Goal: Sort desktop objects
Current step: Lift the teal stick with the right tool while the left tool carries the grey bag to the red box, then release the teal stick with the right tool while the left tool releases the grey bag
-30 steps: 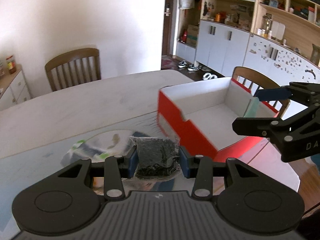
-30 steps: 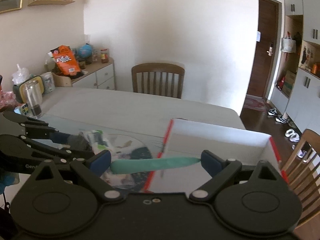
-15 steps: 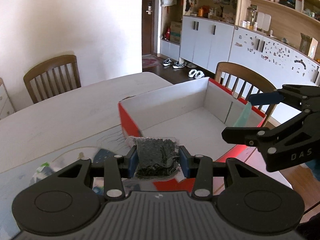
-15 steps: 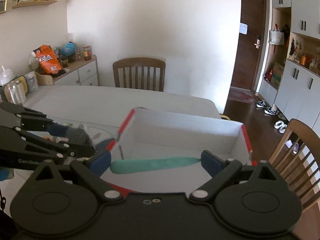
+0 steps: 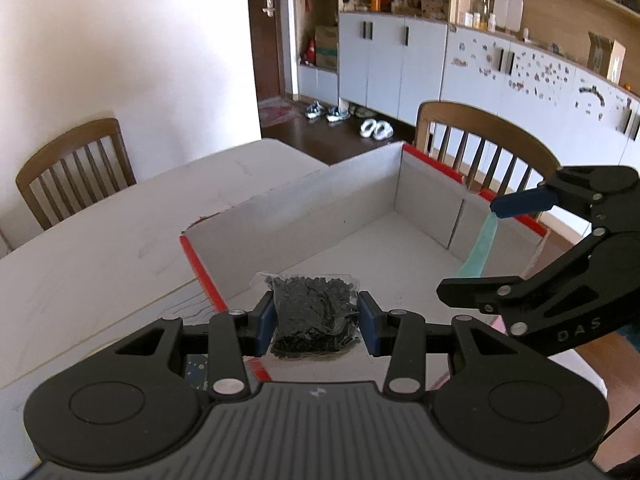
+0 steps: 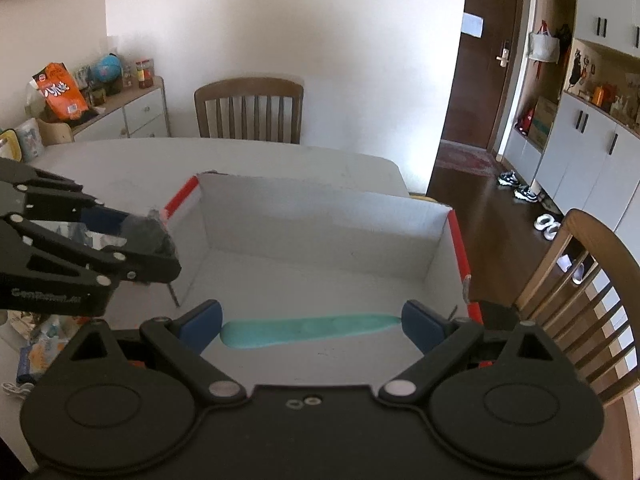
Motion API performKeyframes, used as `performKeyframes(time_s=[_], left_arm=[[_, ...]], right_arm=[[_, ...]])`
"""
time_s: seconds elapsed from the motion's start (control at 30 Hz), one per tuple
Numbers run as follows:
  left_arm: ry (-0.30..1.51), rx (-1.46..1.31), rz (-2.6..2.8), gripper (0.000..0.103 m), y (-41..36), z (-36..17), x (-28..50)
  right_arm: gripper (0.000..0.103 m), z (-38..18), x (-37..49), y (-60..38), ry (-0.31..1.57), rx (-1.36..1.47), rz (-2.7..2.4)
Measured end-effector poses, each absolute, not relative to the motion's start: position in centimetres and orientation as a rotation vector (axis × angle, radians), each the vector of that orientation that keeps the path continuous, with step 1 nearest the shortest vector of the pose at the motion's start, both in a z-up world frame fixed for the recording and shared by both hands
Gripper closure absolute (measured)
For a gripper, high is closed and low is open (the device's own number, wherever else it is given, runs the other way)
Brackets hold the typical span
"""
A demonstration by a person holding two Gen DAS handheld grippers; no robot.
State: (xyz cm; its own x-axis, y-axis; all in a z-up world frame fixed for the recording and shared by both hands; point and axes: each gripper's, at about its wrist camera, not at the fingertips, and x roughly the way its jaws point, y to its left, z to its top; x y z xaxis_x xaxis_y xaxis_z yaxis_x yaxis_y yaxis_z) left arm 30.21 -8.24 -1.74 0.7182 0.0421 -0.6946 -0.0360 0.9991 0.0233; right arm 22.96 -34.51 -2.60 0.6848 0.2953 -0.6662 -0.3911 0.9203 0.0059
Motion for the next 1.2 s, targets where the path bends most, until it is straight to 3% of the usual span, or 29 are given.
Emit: performKeyframes(time_s=[0.8, 1.2], left_arm=[[1.067, 0.087, -0.116, 0.062, -7.6, -7.0, 41.2], [1.132, 0.142, -0.138, 0.062, -7.5, -8.2, 41.8]], right_arm=[[0.006, -7.2, 29.4, -34.6, 1.062, -0.195, 0.457], [0.006, -8.4, 29.8, -33.8, 1.138, -0.221, 0.463]])
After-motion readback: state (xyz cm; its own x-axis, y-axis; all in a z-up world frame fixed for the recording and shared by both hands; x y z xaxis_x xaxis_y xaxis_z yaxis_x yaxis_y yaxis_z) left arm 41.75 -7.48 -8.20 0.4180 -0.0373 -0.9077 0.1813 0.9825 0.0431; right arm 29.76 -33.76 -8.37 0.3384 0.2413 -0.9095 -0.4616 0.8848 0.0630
